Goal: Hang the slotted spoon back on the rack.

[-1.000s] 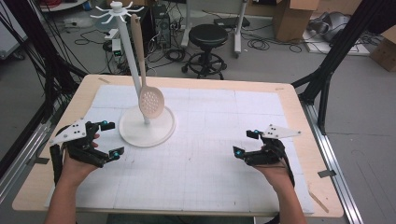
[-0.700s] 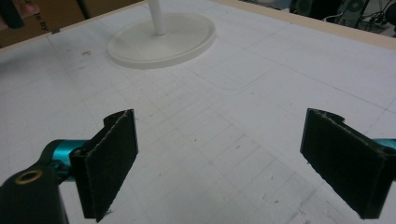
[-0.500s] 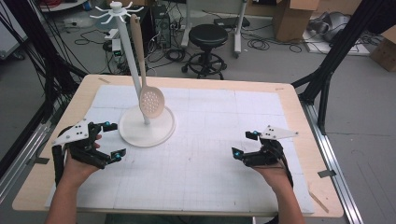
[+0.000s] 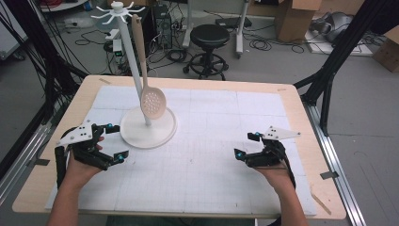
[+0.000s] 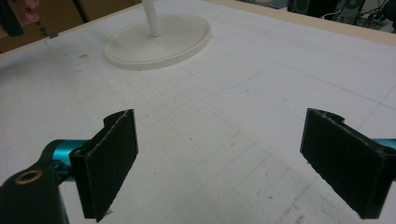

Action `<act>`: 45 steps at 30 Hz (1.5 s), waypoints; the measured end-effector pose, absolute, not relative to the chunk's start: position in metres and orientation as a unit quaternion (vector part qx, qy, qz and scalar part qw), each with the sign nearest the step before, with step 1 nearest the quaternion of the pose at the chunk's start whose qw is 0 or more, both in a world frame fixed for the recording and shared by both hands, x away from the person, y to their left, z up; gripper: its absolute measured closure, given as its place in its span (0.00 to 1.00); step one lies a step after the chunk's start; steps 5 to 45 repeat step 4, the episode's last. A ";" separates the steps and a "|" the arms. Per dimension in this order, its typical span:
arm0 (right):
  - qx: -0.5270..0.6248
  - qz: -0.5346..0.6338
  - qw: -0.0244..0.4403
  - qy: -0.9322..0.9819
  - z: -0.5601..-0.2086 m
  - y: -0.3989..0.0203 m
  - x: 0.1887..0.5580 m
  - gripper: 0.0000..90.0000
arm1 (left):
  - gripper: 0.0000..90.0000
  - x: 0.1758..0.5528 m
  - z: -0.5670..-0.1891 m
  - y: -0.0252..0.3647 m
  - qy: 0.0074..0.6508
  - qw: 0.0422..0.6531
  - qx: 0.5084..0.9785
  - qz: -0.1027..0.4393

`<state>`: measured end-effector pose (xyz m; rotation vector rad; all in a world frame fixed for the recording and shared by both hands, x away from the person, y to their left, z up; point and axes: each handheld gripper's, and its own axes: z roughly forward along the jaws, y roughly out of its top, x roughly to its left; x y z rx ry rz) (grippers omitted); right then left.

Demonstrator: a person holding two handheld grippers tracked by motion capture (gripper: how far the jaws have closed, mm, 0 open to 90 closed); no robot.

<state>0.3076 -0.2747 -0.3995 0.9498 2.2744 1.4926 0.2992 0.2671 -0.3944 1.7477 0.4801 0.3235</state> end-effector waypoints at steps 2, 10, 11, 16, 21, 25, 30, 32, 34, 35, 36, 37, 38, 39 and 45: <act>0.328 0.513 0.128 0.783 -0.400 -0.274 0.308 0.12 | 0.02 0.299 -0.395 0.267 0.208 0.605 0.756 0.140; 0.327 0.513 0.130 0.783 -0.400 -0.275 0.308 0.12 | 0.02 0.300 -0.395 0.267 0.208 0.605 0.756 0.139; 0.327 0.513 0.130 0.783 -0.400 -0.275 0.308 0.12 | 0.02 0.300 -0.395 0.267 0.208 0.605 0.756 0.139; 0.327 0.513 0.130 0.783 -0.400 -0.275 0.308 0.12 | 0.02 0.300 -0.395 0.267 0.208 0.605 0.756 0.139; 0.327 0.513 0.130 0.783 -0.400 -0.275 0.308 0.12 | 0.02 0.300 -0.395 0.267 0.208 0.605 0.756 0.139; 0.327 0.513 0.130 0.783 -0.400 -0.275 0.308 0.12 | 0.02 0.300 -0.395 0.267 0.208 0.605 0.756 0.139; 0.327 0.513 0.130 0.783 -0.400 -0.275 0.308 0.12 | 0.02 0.300 -0.395 0.267 0.208 0.605 0.756 0.139; 0.327 0.513 0.130 0.783 -0.400 -0.275 0.308 0.12 | 0.02 0.300 -0.395 0.267 0.208 0.605 0.756 0.139; 0.327 0.513 0.130 0.783 -0.400 -0.275 0.308 0.12 | 0.02 0.300 -0.395 0.267 0.208 0.605 0.756 0.139; 0.327 0.513 0.130 0.783 -0.400 -0.275 0.308 0.12 | 0.02 0.300 -0.395 0.267 0.208 0.605 0.756 0.139; 0.327 0.513 0.130 0.783 -0.400 -0.275 0.308 0.12 | 0.02 0.300 -0.395 0.267 0.208 0.605 0.756 0.139; 0.327 0.513 0.130 0.783 -0.400 -0.275 0.308 0.12 | 0.02 0.300 -0.395 0.267 0.208 0.605 0.756 0.139; 0.327 0.513 0.130 0.783 -0.400 -0.275 0.308 0.12 | 0.02 0.300 -0.395 0.267 0.208 0.605 0.756 0.139; 0.327 0.513 0.130 0.783 -0.400 -0.275 0.308 0.12 | 0.02 0.300 -0.395 0.267 0.208 0.605 0.756 0.139; 0.327 0.513 0.130 0.783 -0.400 -0.275 0.308 0.12 | 0.02 0.300 -0.395 0.267 0.208 0.605 0.756 0.139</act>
